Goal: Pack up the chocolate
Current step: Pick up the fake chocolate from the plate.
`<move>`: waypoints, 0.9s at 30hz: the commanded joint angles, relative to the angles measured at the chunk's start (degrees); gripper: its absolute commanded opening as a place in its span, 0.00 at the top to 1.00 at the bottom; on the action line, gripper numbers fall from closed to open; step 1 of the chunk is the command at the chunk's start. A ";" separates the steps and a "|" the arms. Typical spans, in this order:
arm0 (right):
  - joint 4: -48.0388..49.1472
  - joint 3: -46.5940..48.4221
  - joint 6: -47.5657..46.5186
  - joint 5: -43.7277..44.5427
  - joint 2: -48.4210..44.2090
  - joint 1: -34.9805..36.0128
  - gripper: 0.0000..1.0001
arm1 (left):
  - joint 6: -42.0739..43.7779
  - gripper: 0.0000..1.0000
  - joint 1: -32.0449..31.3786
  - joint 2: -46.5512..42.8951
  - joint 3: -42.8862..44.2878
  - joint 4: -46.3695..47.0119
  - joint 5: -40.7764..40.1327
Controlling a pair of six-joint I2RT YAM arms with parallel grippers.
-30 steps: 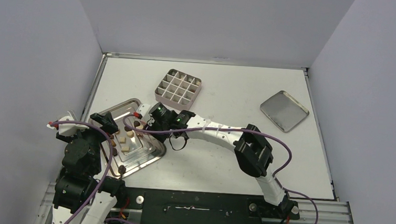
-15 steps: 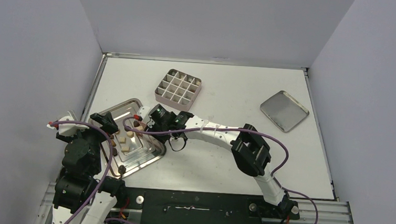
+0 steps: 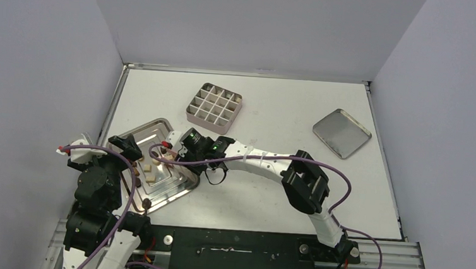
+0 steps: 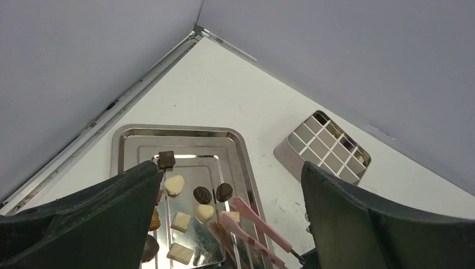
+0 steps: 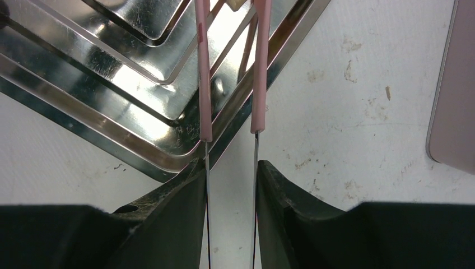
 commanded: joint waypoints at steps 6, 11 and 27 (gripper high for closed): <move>2.28 -1.87 1.20 -1.31 -6.45 0.35 0.80 | 0.54 0.05 0.43 -0.06 0.19 2.66 0.21; 2.43 -1.99 1.94 -1.15 -6.97 0.20 0.80 | 0.54 0.05 0.48 -0.07 0.23 2.68 0.19; 3.54 -2.65 3.99 -3.44 -10.10 -1.76 0.80 | 0.54 0.05 0.45 -0.42 0.20 2.68 0.01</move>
